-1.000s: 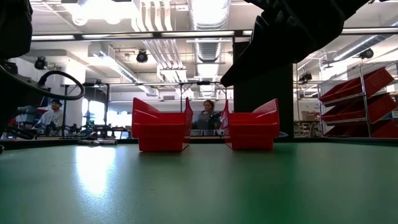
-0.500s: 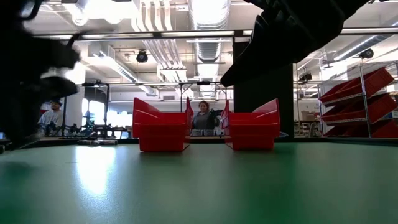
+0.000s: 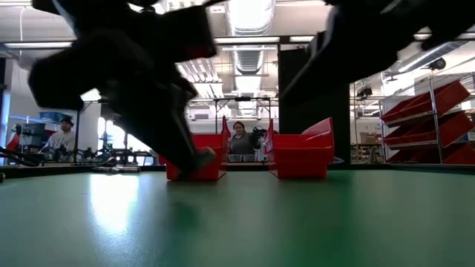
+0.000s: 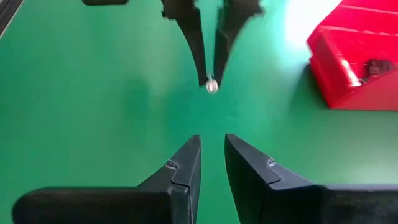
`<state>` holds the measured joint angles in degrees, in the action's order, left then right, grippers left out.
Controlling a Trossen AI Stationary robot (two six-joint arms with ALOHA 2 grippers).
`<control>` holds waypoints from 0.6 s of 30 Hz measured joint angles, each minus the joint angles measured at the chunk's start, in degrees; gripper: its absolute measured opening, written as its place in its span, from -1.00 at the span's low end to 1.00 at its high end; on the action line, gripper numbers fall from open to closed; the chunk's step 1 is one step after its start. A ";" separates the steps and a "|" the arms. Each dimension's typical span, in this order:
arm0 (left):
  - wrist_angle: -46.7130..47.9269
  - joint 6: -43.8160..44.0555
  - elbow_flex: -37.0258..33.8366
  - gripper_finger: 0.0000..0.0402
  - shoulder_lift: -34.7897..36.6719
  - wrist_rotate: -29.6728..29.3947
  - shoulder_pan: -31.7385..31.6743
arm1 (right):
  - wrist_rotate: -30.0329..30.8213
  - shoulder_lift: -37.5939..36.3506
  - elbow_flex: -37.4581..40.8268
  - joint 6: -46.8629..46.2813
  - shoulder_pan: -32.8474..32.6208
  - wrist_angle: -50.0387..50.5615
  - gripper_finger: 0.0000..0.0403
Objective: Sort batteries
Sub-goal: Put the silver battery into the right red bin
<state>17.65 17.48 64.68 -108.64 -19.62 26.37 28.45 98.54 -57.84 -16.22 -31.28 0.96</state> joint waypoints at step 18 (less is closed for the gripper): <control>-8.24 -4.76 4.94 -0.82 -8.09 2.43 -1.12 | 3.27 0.74 4.71 -5.80 -3.83 -2.90 -0.22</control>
<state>9.42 12.72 69.62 -116.72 -17.19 25.25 31.72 99.29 -53.13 -22.02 -35.10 -1.94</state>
